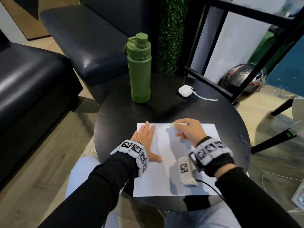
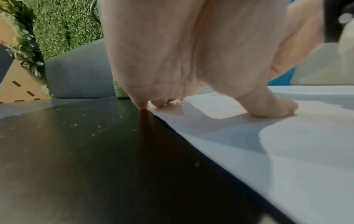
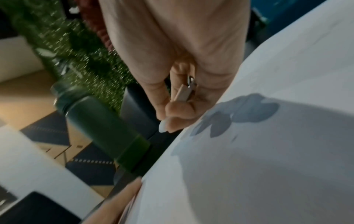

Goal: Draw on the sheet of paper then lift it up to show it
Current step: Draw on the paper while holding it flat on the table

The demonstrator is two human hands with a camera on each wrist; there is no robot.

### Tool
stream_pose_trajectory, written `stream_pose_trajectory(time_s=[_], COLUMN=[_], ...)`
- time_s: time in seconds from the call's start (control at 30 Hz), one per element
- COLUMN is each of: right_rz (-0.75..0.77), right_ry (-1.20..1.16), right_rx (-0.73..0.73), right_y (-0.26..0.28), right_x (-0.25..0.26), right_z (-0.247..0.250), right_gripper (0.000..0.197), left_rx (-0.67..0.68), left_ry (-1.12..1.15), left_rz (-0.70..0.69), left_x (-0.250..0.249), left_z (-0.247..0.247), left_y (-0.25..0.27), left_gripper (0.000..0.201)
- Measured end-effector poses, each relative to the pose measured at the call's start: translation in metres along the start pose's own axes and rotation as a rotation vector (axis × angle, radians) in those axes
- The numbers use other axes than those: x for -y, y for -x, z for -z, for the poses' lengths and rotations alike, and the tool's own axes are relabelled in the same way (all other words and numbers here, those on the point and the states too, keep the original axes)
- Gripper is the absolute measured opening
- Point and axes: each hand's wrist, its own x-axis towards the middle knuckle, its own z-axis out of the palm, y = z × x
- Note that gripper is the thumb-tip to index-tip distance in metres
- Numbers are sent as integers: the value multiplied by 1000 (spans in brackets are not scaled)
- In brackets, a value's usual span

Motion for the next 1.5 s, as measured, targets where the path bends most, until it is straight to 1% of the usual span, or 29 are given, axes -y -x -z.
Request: stream_pose_trajectory(time_s=[0.07, 0.13, 0.23, 0.27, 0.3, 0.37, 0.43, 0.5, 0.57, 0.6, 0.7, 0.83, 0.93, 1.0, 1.03, 1.07, 1.13, 1.17, 1.23, 1.27, 1.3, 1.37, 1.43, 1.5], right_rz=[-25, -44, -74, -69, -54, -20, 20, 36, 61, 81, 141, 190, 276, 309, 310, 301, 260, 251, 265, 298, 304, 245, 184, 170], right_ry=[-126, -197, -227, -211, -184, -108, -47, 34, 169, 238, 414, 591, 702, 747, 764, 781, 739, 738, 787, 829, 824, 789, 752, 735], right_rx=[-69, -128, -148, -134, -104, -14, 38, 5, -37, -41, -35, -66, -20, 32, 22, -10, -105, -127, -77, -34, -8, -5, -76, -112], right_y=[2, 5, 11, 14, 17, 25, 31, 30, 23, 20, 7, 0, 10, 17, 17, 14, 7, 6, 12, 16, 19, 17, 9, 8], right_x=[-8, -17, -27, -30, -30, -28, -21, -14, -7, -4, 3, 3, -4, -6, -4, -1, 5, 7, 9, 6, 4, 4, 7, 8], right_z=[26, 48, 64, 65, 65, 60, 52, 43, 36, 33, 25, 15, 0, -6, -6, -3, 6, 7, -2, -6, -9, -3, 8, 9], right_gripper=[10, 12, 20, 19, 18, 22, 20, 6, 18, 21, 16, 18, 21, 23, 24, 25, 26, 26, 27, 27, 27, 27, 24, 23], left_rx=[10, 27, 49, 55, 54, 38, 30, 20, -1, -9, 2, 5, 2, -1, 0, 6, 18, 18, 19, 21, 21, 17, 17, 9], left_ry=[-15, -50, -55, -41, -21, 19, 27, 14, 21, 36, 44, 23, 36, 31, 33, 40, 36, 28, 23, 25, 23, 17, 7, 0], left_rz=[-5, 7, 39, 42, 39, 25, -2, -27, -36, -37, -32, -37, -35, -34, -36, -40, -50, -50, -48, -48, -48, -53, -60, -62], left_x=[5, 9, 9, 6, 1, -10, -23, -37, -47, -50, -53, -51, -49, -49, -49, -48, -49, -49, -49, -49, -48, -47, -47, -48], left_z=[2, 7, 13, 14, 15, 16, 19, 22, 23, 21, 12, 7, 5, 4, 4, 5, 5, 6, 7, 7, 8, 7, 6, 4], left_y=[4, 7, 8, 7, 5, -1, -9, -16, -20, -21, -23, -27, -30, -30, -30, -30, -28, -28, -27, -27, -27, -28, -27, -28], left_gripper=[118, 116, 114, 113, 111, 107, 104, 100, 99, 100, 105, 108, 106, 104, 104, 106, 106, 106, 106, 105, 103, 104, 105, 104])
